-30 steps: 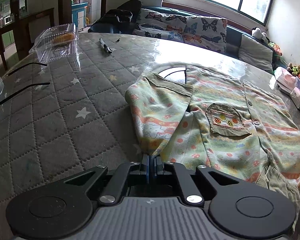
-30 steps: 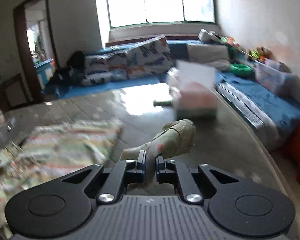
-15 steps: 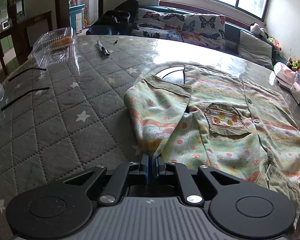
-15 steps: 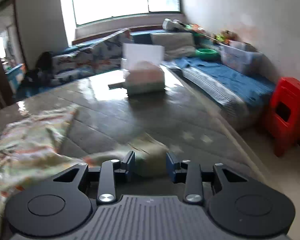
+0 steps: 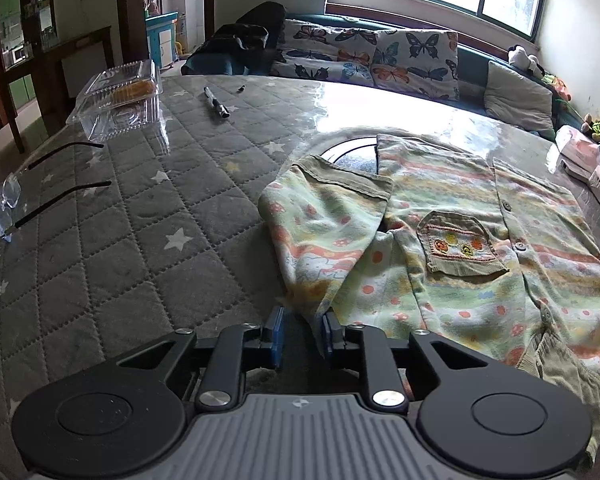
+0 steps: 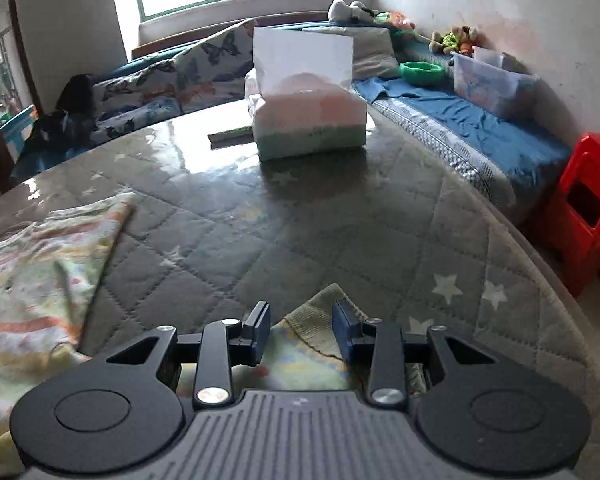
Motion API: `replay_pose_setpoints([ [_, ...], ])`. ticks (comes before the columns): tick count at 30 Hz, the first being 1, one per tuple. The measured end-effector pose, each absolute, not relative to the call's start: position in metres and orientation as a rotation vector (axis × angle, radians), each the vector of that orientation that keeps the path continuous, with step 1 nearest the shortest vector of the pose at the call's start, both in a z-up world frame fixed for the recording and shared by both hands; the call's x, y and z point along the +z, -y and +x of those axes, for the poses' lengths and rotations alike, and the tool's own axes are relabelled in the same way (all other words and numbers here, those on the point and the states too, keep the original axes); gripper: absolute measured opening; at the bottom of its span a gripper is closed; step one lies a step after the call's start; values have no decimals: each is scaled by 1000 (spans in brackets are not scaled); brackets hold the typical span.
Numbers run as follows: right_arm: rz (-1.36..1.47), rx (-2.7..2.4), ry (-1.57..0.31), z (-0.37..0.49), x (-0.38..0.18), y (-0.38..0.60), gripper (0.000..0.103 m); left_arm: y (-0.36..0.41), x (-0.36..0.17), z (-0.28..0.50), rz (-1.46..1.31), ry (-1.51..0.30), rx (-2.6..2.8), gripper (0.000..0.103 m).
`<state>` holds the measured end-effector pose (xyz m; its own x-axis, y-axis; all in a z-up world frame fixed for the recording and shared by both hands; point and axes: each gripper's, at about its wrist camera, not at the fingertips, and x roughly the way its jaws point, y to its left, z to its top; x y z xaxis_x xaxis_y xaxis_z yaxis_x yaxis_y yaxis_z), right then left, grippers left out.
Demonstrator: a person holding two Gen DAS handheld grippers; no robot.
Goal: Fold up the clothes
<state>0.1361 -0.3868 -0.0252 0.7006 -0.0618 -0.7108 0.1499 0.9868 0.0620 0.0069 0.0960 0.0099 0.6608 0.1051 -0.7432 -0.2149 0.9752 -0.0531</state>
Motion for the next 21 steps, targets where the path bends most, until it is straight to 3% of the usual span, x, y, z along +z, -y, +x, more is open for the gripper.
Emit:
replay_pose_setpoints([
  [2, 56, -118, -782, 135, -26, 381, 28, -95, 10, 7, -141, -830, 181, 22],
  [3, 48, -116, -779, 135, -26, 381, 18, -95, 10, 7, -140, -830, 182, 23],
  [5, 69, -113, -771, 135, -25, 386, 10, -94, 11, 7, -138, -827, 179, 23],
  [13, 173, -115, -657, 102, 6, 410, 7, -82, 30, 5, -118, -776, 129, 28],
  [21, 231, -129, -627, 27, 26, 436, 7, -18, 42, 23, -48, -746, -88, 31],
])
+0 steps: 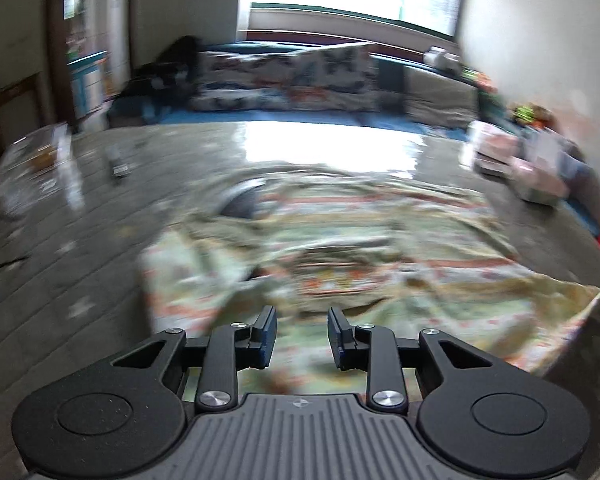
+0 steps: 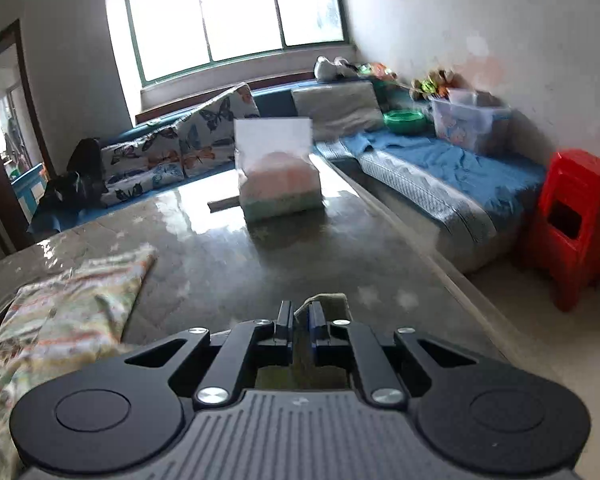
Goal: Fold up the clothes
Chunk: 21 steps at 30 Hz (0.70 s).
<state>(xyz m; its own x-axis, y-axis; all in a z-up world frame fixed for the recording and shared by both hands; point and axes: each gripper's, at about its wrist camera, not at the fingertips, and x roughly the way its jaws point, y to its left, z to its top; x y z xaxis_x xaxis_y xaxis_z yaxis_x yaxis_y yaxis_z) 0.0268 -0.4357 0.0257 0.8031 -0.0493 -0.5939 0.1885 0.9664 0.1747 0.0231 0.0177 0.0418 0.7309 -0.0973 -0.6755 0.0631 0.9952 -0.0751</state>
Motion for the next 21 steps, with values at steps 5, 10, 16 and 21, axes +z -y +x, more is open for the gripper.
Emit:
replay_pose_setpoints([
  [5, 273, -218, -684, -21, 15, 455, 10, 43, 40, 43, 29, -739, -255, 31],
  [10, 272, -243, -698, -31, 11, 456, 10, 102, 26, 55, 97, -760, -410, 31],
  [16, 221, -118, -692, 12, 10, 431, 25, 139, 3, 42, 135, -824, -525, 31],
  [21, 166, -52, -737, 60, -7, 407, 29, 146, -5, 27, 163, -828, -555, 33],
])
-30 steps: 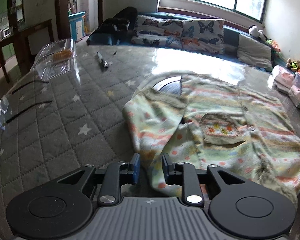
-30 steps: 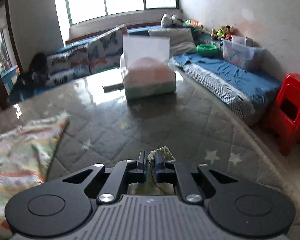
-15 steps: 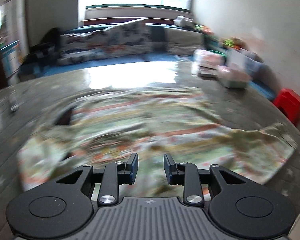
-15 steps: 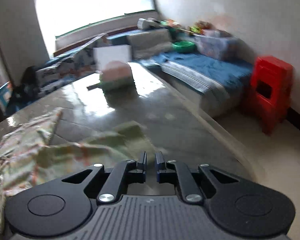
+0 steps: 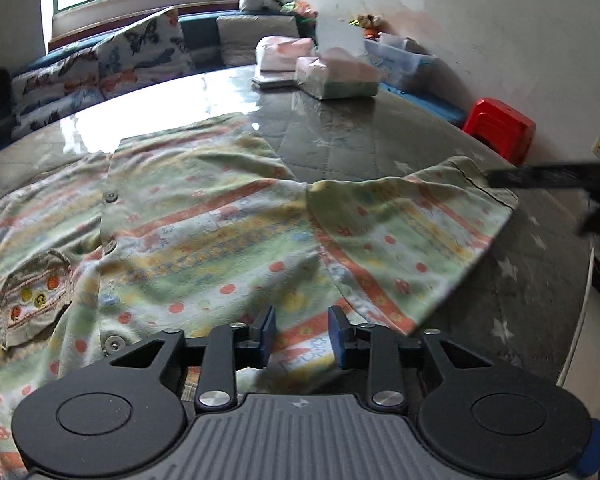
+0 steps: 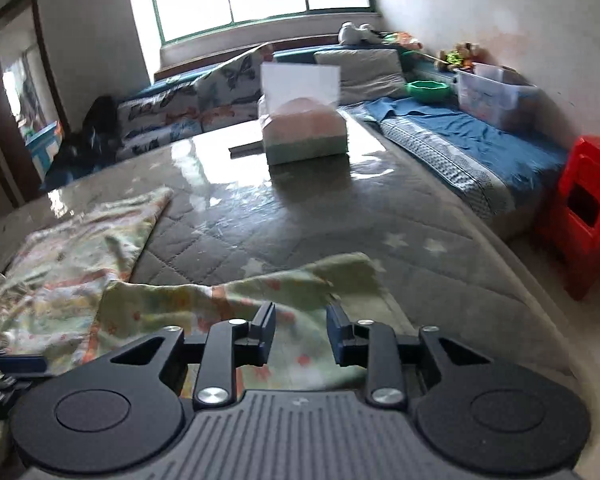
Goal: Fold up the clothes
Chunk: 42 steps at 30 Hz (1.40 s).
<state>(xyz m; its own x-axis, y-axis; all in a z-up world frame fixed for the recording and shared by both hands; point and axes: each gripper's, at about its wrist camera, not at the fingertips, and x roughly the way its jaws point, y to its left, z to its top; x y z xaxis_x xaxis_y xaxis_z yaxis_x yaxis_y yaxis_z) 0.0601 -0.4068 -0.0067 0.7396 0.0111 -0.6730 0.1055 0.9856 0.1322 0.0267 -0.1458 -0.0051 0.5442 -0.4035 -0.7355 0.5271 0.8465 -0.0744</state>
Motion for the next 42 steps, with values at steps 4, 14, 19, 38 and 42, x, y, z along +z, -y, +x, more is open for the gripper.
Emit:
replay_pose_setpoints([
  [4, 145, -64, -780, 87, -24, 401, 29, 139, -2, 27, 131, -842, -575, 34],
  [14, 98, -95, -790, 122, -21, 403, 31, 57, 25, 74, 20, -771, -318, 39],
  [19, 98, -42, -774, 138, -7, 387, 32, 4, 29, 122, -11, -767, -121, 39],
  [38, -10, 319, -819, 260, -23, 236, 30, -27, -12, 232, -20, -860, -61, 36],
  [42, -33, 289, -809, 272, -24, 231, 30, -36, -12, 241, -24, -844, -41, 37],
])
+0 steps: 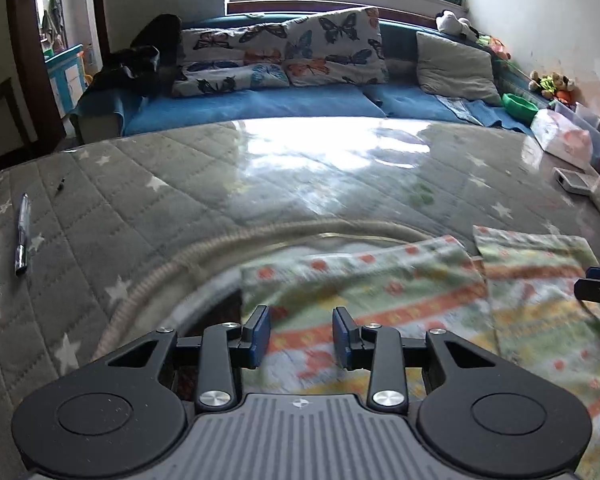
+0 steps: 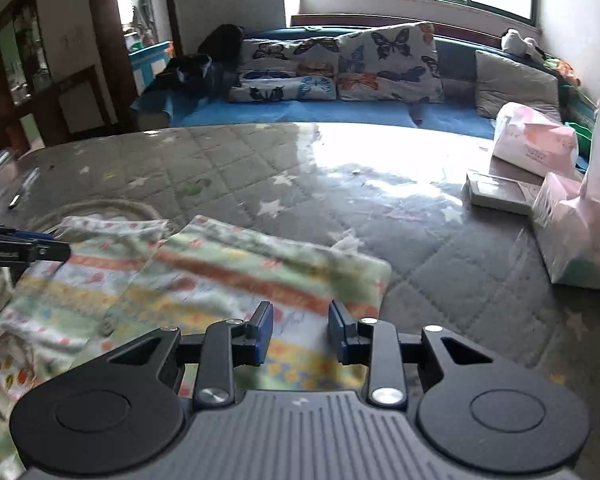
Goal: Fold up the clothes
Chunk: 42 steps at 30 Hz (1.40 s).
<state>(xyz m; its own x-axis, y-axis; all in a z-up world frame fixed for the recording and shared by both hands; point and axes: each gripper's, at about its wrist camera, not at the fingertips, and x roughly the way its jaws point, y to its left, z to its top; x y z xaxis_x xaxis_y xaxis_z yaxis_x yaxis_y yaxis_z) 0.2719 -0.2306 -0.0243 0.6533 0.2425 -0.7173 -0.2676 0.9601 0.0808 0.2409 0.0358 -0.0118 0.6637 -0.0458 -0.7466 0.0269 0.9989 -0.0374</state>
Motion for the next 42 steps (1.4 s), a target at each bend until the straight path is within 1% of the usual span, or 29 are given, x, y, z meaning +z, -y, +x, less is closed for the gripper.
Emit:
replay_pose_setpoints([
  [4, -53, 313, -803, 265, -16, 229, 31, -57, 5, 234, -75, -811, -24, 38],
  [6, -69, 336, -798, 255, -10, 227, 33, -69, 18, 222, -91, -780, -21, 38],
  [9, -87, 377, -792, 237, -2, 221, 36, -81, 31, 196, -102, -758, -22, 44],
  [11, -98, 403, -787, 223, 2, 215, 37, -82, 35, 173, -87, -749, -35, 50],
  [13, -100, 426, -787, 211, 5, 211, 37, -74, 33, 153, -60, -757, -57, 53],
  [15, -100, 444, -792, 199, 5, 206, 37, -64, 26, 138, -26, -778, -71, 53],
  [21, -113, 492, -810, 165, 2, 193, 38, -45, 1, 137, 18, -804, -50, 52],
  [24, -110, 499, -817, 153, -1, 192, 38, -44, -7, 144, 14, -808, -23, 48],
  [26, -107, 501, -824, 148, -3, 191, 38, -44, -12, 147, 9, -811, -10, 41],
  [27, -105, 504, -827, 146, -4, 191, 38, -44, -14, 148, 11, -810, -4, 40],
  [28, -103, 505, -829, 144, -4, 191, 38, -43, -14, 146, 25, -800, 1, 35],
  [29, -101, 507, -831, 142, -5, 191, 38, -42, -15, 144, 41, -793, 3, 26],
  [30, -99, 508, -834, 141, -6, 192, 38, -41, -15, 143, 48, -785, 3, 23],
  [32, -93, 506, -837, 139, -7, 193, 38, -44, -14, 141, 28, -772, -5, 7],
  [37, -99, 492, -829, 130, -5, 198, 38, -72, 9, 124, -108, -696, 28, 5],
  [42, -98, 479, -818, 122, 0, 206, 38, -121, 41, 79, -248, -581, 129, 4],
])
